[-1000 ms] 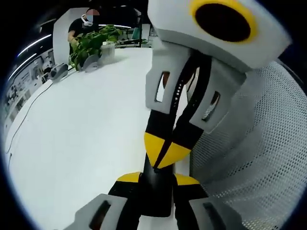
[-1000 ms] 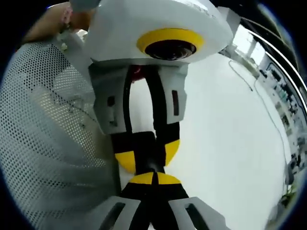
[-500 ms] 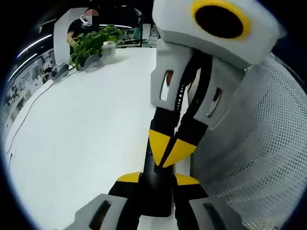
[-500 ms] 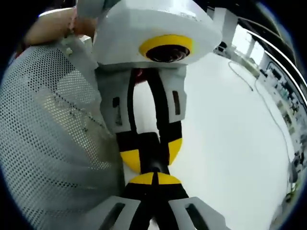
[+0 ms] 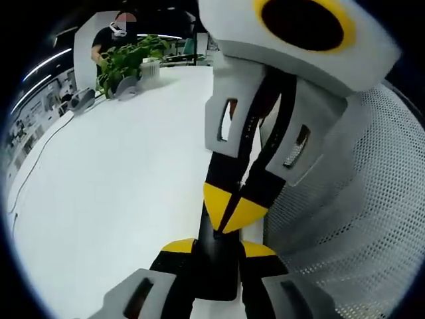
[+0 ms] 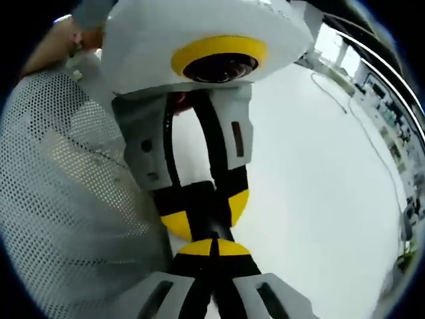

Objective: Press the specified remote control buttons in sequence, fully releasing each button before pressing the next.

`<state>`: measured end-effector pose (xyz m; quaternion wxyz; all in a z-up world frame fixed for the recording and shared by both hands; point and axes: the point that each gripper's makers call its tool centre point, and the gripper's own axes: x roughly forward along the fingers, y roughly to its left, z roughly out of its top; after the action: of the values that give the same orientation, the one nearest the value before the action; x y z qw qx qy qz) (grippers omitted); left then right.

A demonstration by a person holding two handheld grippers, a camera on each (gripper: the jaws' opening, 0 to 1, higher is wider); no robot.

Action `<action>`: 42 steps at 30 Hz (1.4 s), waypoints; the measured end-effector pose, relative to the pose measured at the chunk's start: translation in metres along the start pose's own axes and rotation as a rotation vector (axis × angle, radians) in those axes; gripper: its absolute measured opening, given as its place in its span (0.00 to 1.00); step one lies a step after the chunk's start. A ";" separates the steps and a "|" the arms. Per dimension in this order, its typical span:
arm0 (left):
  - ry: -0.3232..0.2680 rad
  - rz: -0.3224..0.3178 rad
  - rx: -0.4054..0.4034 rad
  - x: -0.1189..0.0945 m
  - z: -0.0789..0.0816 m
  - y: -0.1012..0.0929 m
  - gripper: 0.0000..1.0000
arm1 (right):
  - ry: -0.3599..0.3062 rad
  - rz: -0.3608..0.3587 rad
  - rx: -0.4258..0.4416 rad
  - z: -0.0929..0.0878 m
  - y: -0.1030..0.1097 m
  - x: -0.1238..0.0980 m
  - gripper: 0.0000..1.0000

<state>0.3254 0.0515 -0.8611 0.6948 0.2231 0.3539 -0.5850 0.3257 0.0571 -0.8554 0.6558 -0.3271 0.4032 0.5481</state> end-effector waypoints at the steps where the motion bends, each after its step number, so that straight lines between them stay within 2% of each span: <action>1: 0.000 0.000 0.000 0.000 0.000 0.000 0.24 | 0.002 -0.003 -0.009 0.000 0.001 0.000 0.00; 3: 0.001 0.000 0.002 0.000 0.000 0.000 0.24 | 0.021 -0.022 -0.080 0.000 0.003 0.001 0.00; 5: 0.003 0.000 0.004 0.000 0.000 0.000 0.24 | 0.031 -0.034 -0.093 0.000 0.004 0.001 0.00; 7: 0.005 0.000 0.006 0.000 0.000 0.000 0.24 | 0.019 -0.038 -0.083 0.001 0.002 0.002 0.00; 11: -0.028 -0.014 -0.052 -0.001 0.000 0.002 0.25 | -0.011 -0.031 -0.082 0.000 0.002 0.001 0.00; 14: -0.013 -0.003 -0.024 0.000 0.001 -0.001 0.25 | 0.009 -0.049 -0.113 0.002 0.003 0.002 0.00; 18: -0.009 0.002 -0.012 0.000 0.000 0.000 0.25 | -0.055 -0.028 -0.102 0.000 0.003 -0.001 0.00; 21: -0.010 0.001 -0.010 -0.001 0.000 0.000 0.25 | -0.059 -0.021 -0.091 0.002 0.003 -0.001 0.00; 23: -0.008 0.002 -0.008 0.000 0.000 0.000 0.25 | -0.059 -0.023 -0.111 0.005 0.005 0.000 0.00; 26: -0.010 -0.001 -0.011 -0.001 0.000 0.000 0.25 | -0.042 -0.031 -0.187 0.007 0.005 0.002 0.00; 29: -0.010 -0.002 -0.011 -0.001 0.000 0.000 0.25 | -0.050 -0.031 -0.183 0.007 0.004 0.003 0.00; 34: -0.007 -0.001 -0.003 0.000 0.000 0.000 0.24 | -0.022 -0.046 -0.253 0.007 0.004 0.004 0.00; 35: -0.004 0.000 0.000 0.000 0.000 -0.001 0.24 | -0.016 -0.060 -0.303 0.007 0.003 0.004 0.00; 36: 0.001 0.002 0.004 0.000 0.000 0.000 0.24 | -0.019 -0.066 -0.318 0.007 0.004 0.005 0.00; 40: 0.007 0.013 0.009 0.000 0.000 0.000 0.25 | -0.026 -0.074 -0.347 0.006 0.005 0.004 0.00; 42: 0.007 0.017 0.016 0.001 -0.001 0.000 0.25 | -0.036 -0.054 -0.313 0.006 0.003 0.004 0.00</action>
<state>0.3251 0.0514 -0.8619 0.6965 0.2337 0.3497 -0.5813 0.3240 0.0649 -0.8555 0.6184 -0.4261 0.2918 0.5924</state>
